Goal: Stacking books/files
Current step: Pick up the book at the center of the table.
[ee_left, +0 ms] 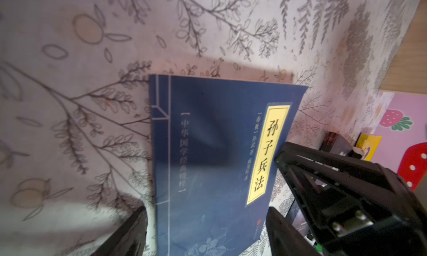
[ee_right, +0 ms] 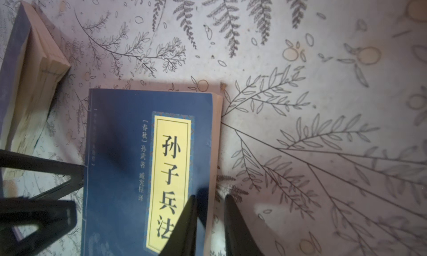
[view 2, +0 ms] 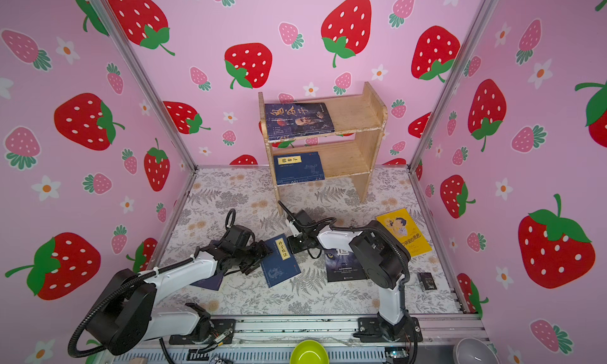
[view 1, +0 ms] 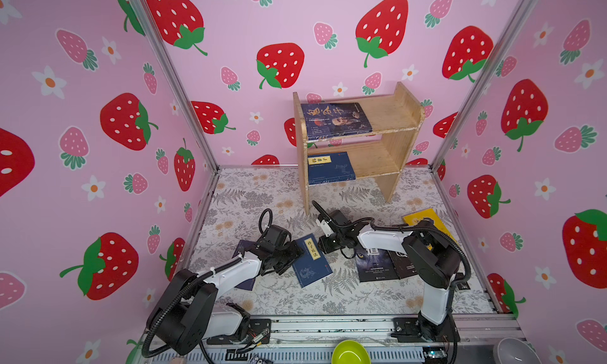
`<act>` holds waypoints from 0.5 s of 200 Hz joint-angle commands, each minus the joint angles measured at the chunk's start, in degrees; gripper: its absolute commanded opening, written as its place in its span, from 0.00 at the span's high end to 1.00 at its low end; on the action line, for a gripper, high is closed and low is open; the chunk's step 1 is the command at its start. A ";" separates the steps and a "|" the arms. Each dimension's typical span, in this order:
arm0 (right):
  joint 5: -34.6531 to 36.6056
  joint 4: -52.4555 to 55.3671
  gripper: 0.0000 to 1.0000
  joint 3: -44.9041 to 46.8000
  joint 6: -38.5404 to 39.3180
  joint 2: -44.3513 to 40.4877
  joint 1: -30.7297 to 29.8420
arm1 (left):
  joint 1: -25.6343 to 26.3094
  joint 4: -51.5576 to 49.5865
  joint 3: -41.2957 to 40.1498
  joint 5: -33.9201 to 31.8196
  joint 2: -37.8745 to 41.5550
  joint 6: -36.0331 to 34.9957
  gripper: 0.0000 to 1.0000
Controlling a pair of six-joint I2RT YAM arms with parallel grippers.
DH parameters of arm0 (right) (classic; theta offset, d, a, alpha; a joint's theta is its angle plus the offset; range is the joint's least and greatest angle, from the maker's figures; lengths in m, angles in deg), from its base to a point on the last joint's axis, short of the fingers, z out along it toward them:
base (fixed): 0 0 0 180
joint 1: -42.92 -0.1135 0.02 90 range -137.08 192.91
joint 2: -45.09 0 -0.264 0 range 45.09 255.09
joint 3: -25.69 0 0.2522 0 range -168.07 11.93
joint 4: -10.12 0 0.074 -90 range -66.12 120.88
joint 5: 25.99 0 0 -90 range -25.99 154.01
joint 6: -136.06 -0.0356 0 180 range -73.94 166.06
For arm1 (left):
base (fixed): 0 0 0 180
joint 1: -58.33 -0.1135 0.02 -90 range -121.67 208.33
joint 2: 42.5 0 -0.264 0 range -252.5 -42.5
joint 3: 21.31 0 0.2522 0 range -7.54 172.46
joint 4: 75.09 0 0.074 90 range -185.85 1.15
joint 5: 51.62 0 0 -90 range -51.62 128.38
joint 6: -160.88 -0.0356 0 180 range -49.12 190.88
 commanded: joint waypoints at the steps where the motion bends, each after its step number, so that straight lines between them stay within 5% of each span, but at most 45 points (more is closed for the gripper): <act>1: 2.07 4.76 0.79 1.21 1.69 4.41 -1.35 | -0.51 11.26 -2.83 2.68 1.43 3.11 0.19; 56: 2.12 2.59 0.83 1.08 1.94 6.81 -1.73 | -0.88 34.89 -8.13 3.12 6.59 10.56 0.19; 100: 1.38 1.90 0.83 0.42 1.69 7.19 -1.78 | -0.88 37.81 -6.86 2.57 8.07 10.82 0.24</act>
